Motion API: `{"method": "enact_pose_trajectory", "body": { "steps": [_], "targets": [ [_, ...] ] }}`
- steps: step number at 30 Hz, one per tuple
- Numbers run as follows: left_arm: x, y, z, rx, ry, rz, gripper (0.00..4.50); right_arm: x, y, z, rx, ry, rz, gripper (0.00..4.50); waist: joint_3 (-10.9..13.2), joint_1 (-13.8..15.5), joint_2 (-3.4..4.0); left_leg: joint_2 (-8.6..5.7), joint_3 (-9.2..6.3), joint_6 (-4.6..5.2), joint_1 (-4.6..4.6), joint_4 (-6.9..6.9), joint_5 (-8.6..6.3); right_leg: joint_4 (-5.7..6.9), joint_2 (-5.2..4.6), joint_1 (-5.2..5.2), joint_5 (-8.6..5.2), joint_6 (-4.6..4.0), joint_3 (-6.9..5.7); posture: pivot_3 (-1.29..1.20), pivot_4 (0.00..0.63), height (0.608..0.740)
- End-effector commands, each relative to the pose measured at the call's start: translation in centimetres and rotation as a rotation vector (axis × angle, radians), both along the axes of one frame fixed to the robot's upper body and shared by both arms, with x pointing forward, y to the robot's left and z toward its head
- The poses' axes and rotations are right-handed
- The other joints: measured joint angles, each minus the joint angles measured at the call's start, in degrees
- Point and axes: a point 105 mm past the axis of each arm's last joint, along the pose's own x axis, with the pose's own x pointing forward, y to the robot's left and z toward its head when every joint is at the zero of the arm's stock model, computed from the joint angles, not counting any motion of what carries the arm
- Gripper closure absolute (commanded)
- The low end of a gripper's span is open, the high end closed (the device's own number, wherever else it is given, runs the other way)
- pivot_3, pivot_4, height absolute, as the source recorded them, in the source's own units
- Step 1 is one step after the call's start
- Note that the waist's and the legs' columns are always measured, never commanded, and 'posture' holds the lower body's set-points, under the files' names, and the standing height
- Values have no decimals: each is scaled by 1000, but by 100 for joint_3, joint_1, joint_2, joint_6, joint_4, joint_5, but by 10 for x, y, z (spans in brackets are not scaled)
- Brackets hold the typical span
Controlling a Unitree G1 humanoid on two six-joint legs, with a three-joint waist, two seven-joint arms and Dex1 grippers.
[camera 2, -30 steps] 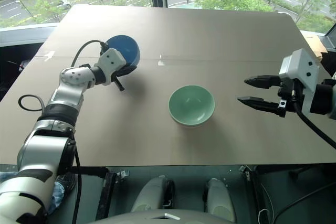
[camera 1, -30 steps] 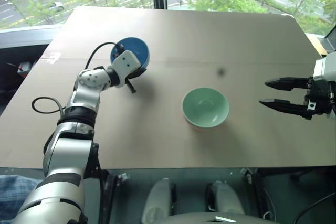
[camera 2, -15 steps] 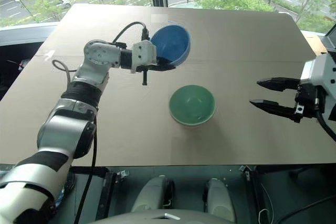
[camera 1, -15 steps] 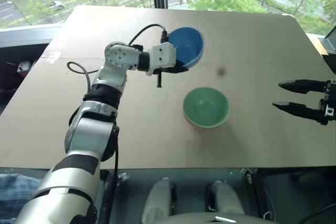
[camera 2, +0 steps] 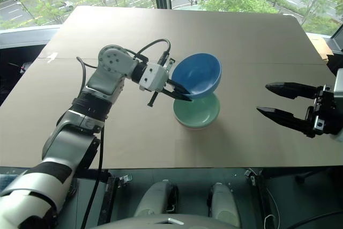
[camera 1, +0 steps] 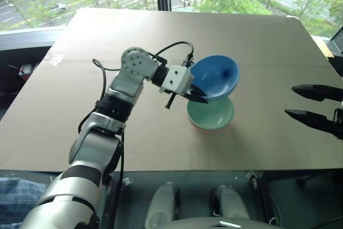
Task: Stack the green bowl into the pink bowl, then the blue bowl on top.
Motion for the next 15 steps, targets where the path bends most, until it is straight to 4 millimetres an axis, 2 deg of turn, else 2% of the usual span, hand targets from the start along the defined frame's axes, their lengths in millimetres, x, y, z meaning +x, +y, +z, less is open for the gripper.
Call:
{"method": "enact_pose_trajectory", "body": {
  "steps": [1,3,4,9,10,11,13,15],
  "targets": [
    [-6,-3,4,0,5,-40,4474,-6,-1,13,22,-60,-12,1931,0,0,0,0,0,1,-1,-1,-1,0,0,0,0,0,0,0,150,740],
    [-8,-1,0,29,28,-37,3732,-7,-1,13,31,-53,-12,1931,0,3,0,-1,2,5,-3,-2,-3,0,0,-1,0,0,1,0,150,740],
    [-8,0,-1,37,34,-40,3622,-7,0,13,35,-51,-11,1931,0,2,0,-1,2,5,-3,-2,-3,0,0,-1,0,0,1,0,150,740],
    [-13,2,-2,37,76,-51,1575,-7,-1,12,38,-43,-17,1931,0,4,0,-1,3,7,-2,-1,-4,-2,-1,-1,0,0,3,0,150,740],
    [-15,0,2,7,71,-64,1282,-7,-1,11,37,-38,-17,1931,0,7,0,-1,3,7,-2,-1,-4,-2,-1,-1,0,0,3,0,150,740],
    [-15,-2,5,-22,69,-72,721,-7,-1,11,38,-36,-17,1931,0,8,0,-1,3,8,-2,-1,-4,-2,-1,-1,0,0,3,0,150,740],
    [-17,-3,8,-44,78,-74,122,-6,0,10,41,-35,-15,1931,0,15,0,-2,3,8,-2,-1,-5,-3,-2,-1,0,0,4,0,150,740],
    [-18,-3,11,-60,90,-73,34,-6,0,10,42,-33,-12,1931,0,5,0,-2,4,9,-3,0,-5,-3,-2,-1,0,0,4,0,150,740]
  ]
}}
